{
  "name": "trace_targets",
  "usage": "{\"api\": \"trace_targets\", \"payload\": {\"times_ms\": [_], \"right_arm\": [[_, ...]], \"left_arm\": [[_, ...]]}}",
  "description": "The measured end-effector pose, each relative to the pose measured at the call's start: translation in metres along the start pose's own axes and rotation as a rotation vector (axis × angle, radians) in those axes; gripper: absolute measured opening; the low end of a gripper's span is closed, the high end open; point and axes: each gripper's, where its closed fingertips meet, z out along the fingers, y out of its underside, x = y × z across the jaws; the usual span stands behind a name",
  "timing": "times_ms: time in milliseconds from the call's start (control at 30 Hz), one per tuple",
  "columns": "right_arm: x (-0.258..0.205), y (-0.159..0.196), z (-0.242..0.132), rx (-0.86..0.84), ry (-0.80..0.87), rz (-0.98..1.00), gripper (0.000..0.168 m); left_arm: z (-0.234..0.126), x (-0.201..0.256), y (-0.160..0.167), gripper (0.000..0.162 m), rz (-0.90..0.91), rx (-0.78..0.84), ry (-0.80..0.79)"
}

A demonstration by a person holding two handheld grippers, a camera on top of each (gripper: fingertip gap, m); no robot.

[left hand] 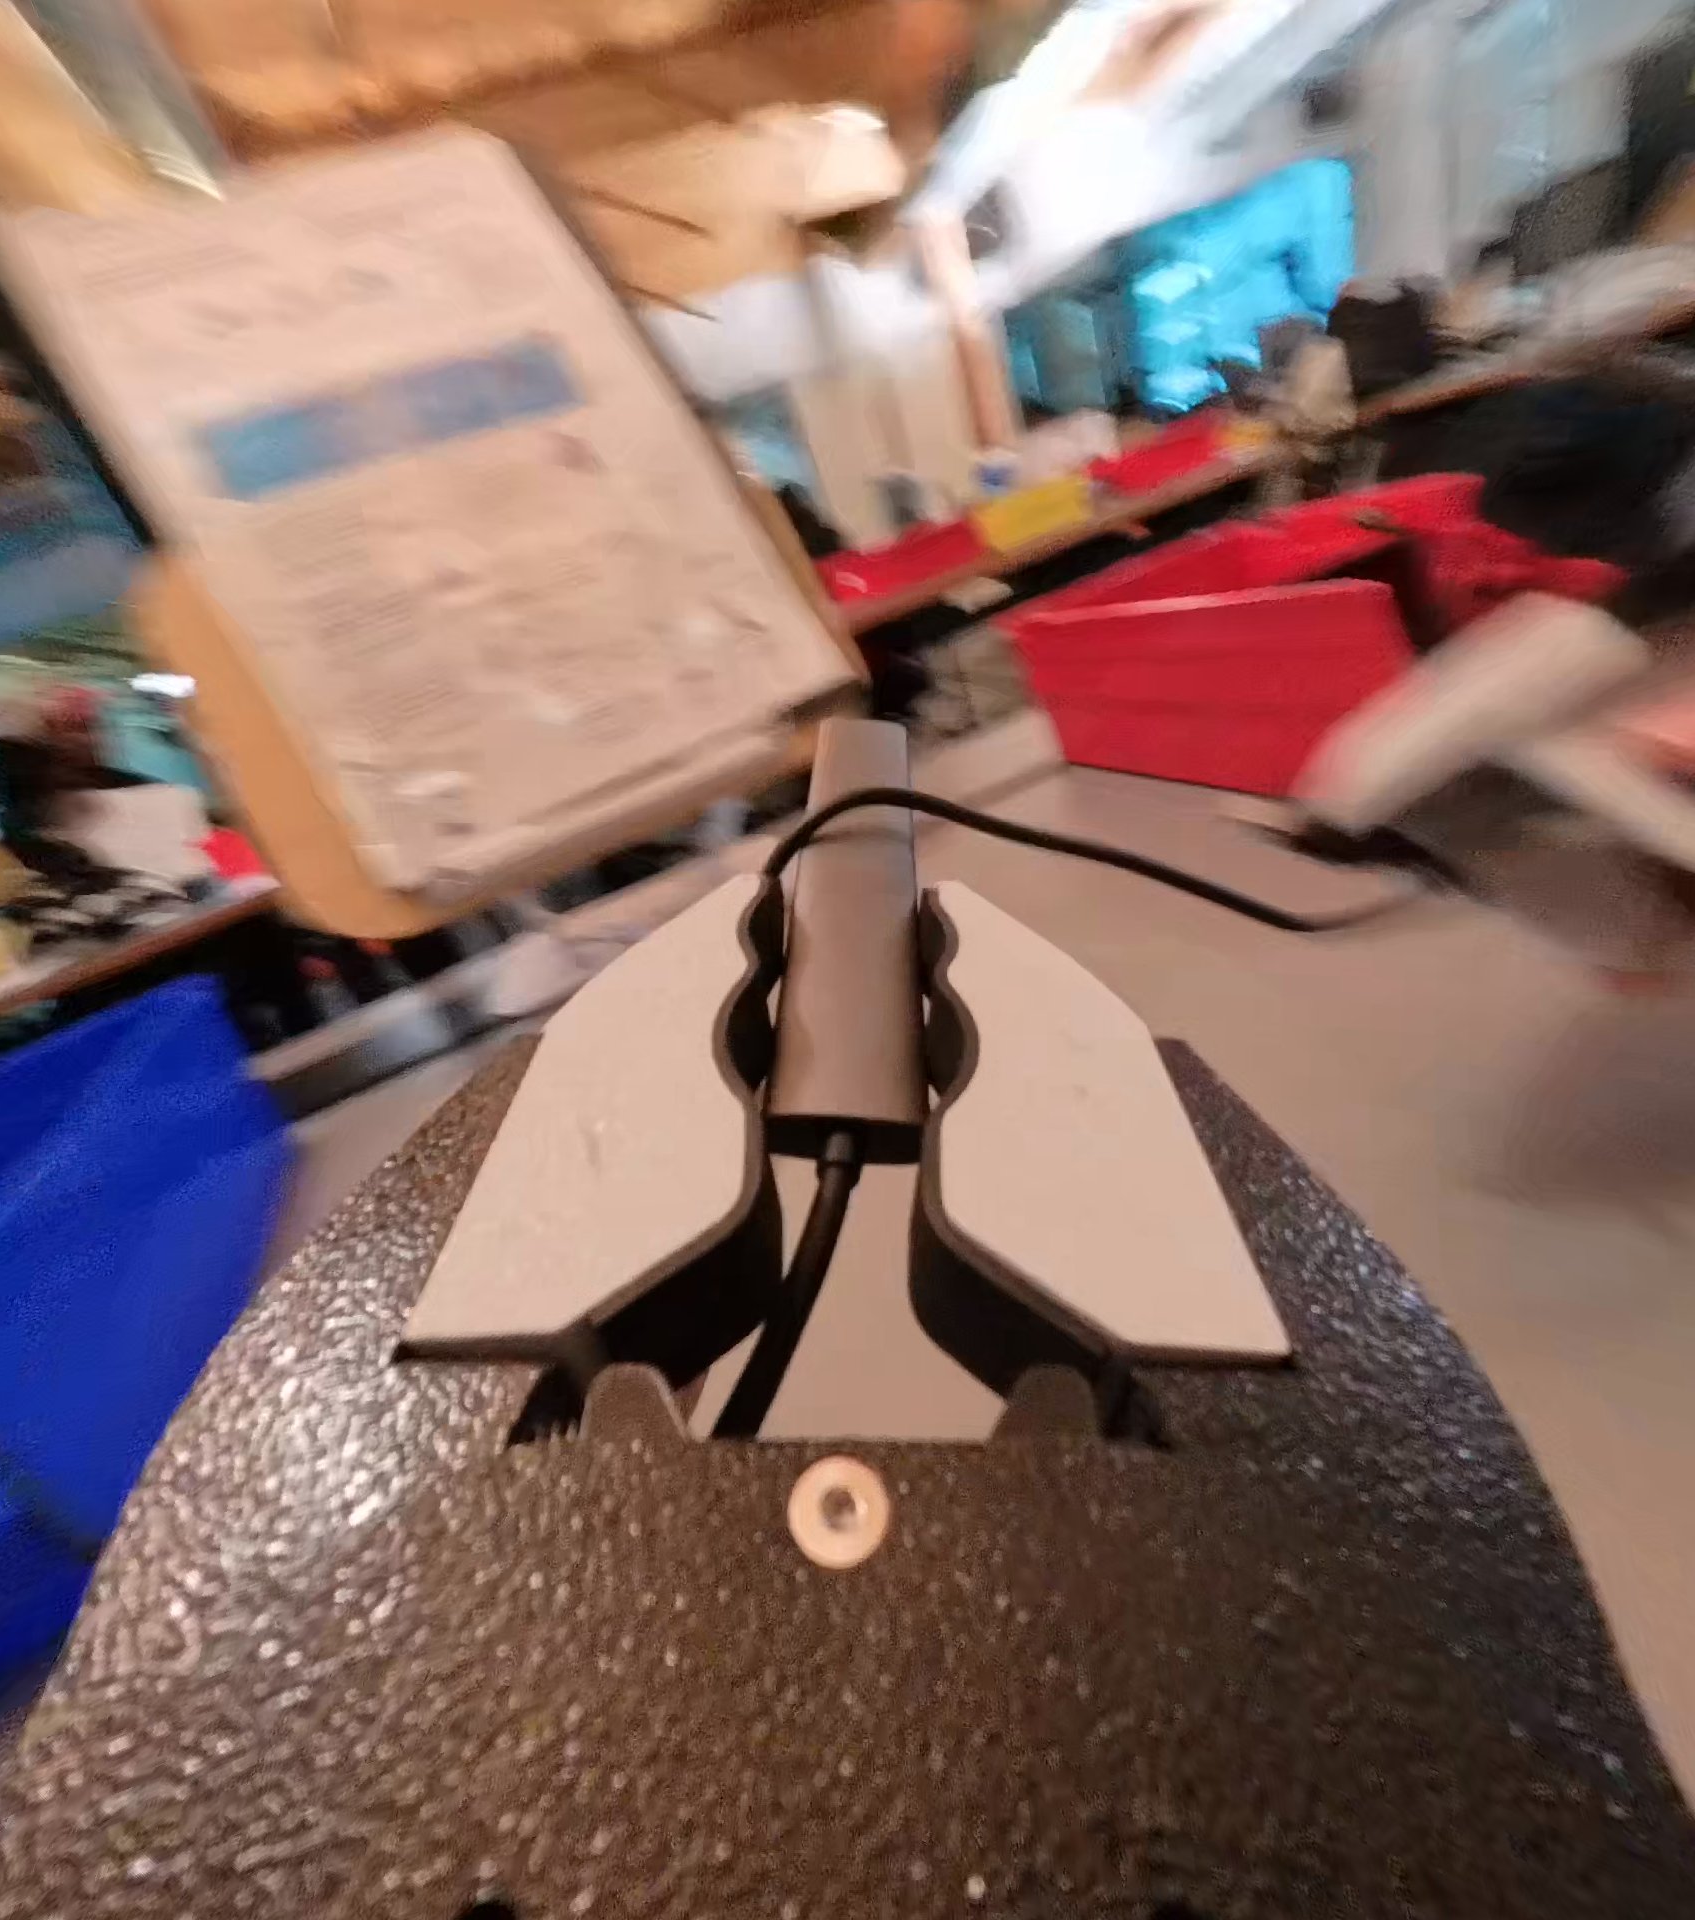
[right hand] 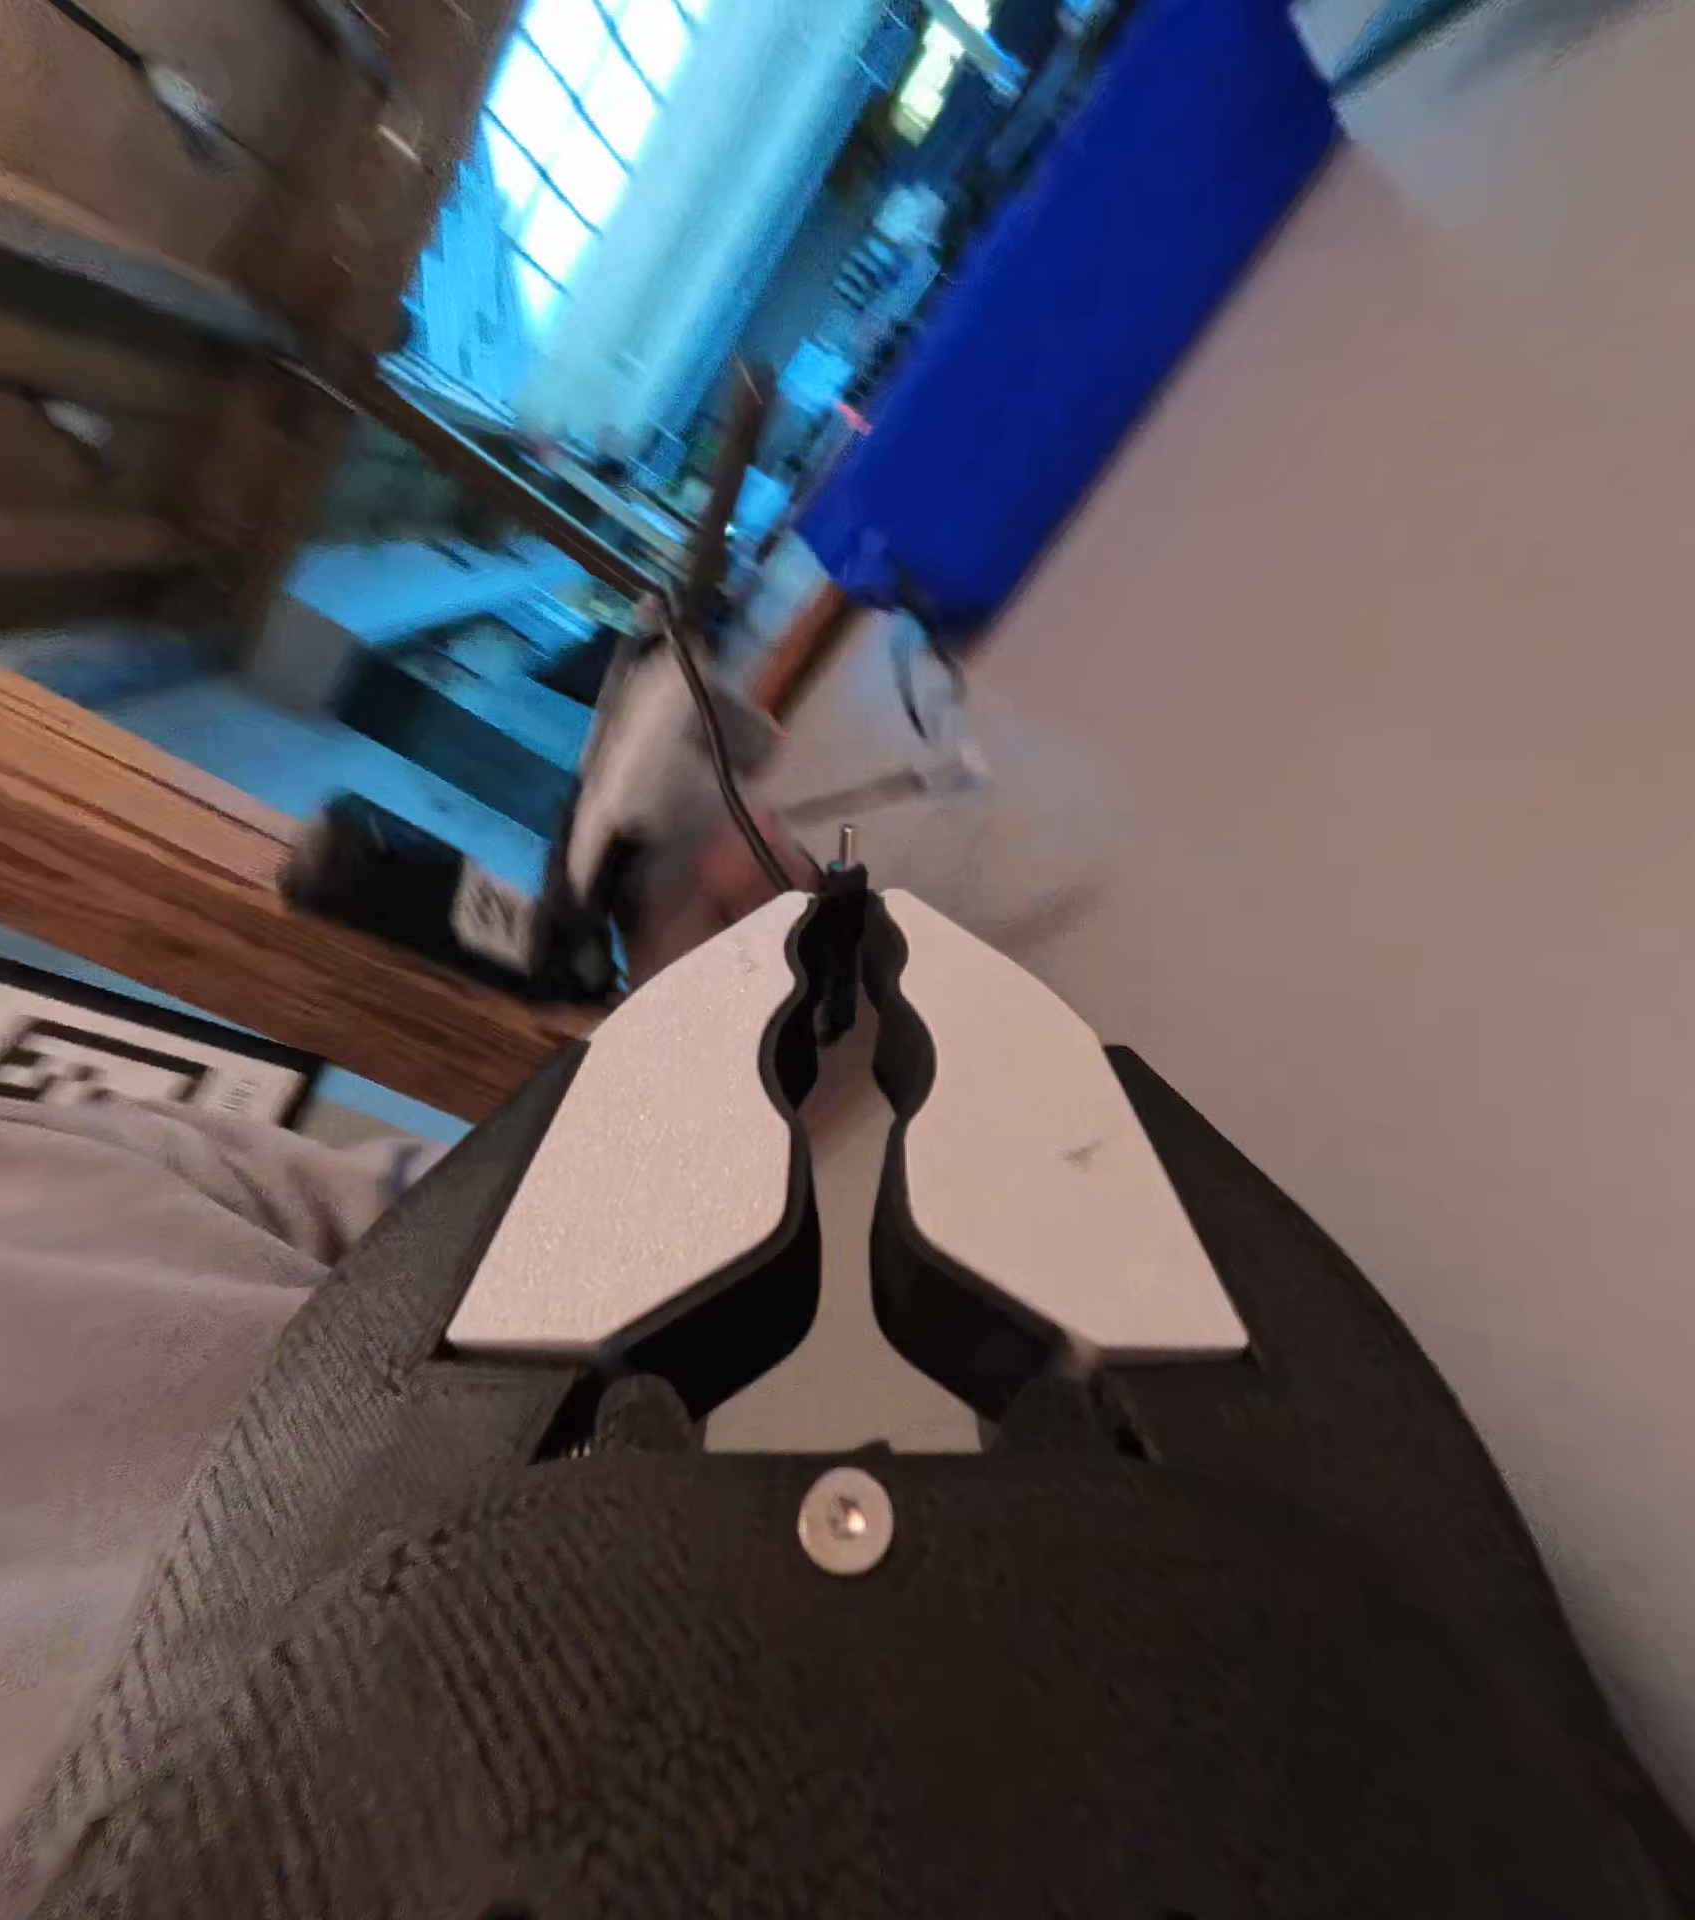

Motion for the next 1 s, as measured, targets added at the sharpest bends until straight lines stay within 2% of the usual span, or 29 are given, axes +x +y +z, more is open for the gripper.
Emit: {"api": "trace_targets", "payload": {"times_ms": [33,67,100,167,200,300,433,533,733,867,1000], "right_arm": [[0.001,0.006,-0.011,0.007,-0.002,0.033,0.007],[-0.009,0.002,-0.022,0.083,-0.073,0.101,0.007],[-0.019,-0.003,-0.033,0.136,-0.117,0.105,0.007],[-0.018,-0.01,-0.051,0.171,-0.007,0.008,0.007],[-0.026,-0.018,-0.058,0.189,-0.003,-0.028,0.007],[-0.075,-0.063,-0.084,0.366,-0.077,-0.135,0.007],[-0.105,-0.134,-0.116,0.515,0.152,-0.419,0.007],[-0.121,-0.195,-0.142,0.634,0.273,-0.541,0.007],[-0.175,-0.29,-0.168,0.766,0.291,-0.638,0.007],[-0.26,-0.33,-0.172,0.829,0.156,-0.729,0.007],[-0.348,-0.354,-0.154,0.802,0.039,-0.842,0.007]], "left_arm": [[-0.002,-0.03,0.006,0.025,-0.141,-0.004,-0.045],[-0.003,-0.047,0.01,0.025,-0.245,0.002,-0.039],[-0.005,-0.051,0.005,0.025,-0.237,0.05,-0.014],[-0.004,-0.029,-0.008,0.024,-0.075,0.094,0.051],[-0.002,-0.012,-0.01,0.024,-0.039,0.098,0.103],[-0.003,0.032,-0.012,0.025,0.033,0.114,0.298],[-0.01,0.075,-0.002,0.025,0.107,0.083,0.522],[-0.02,0.096,-0.005,0.025,0.129,0.111,0.633],[-0.022,0.088,-0.011,0.025,0.214,0.176,0.543],[-0.011,0.075,0.0,0.025,0.213,0.107,0.448],[-0.002,0.064,0.013,0.025,0.215,0.012,0.383]]}}
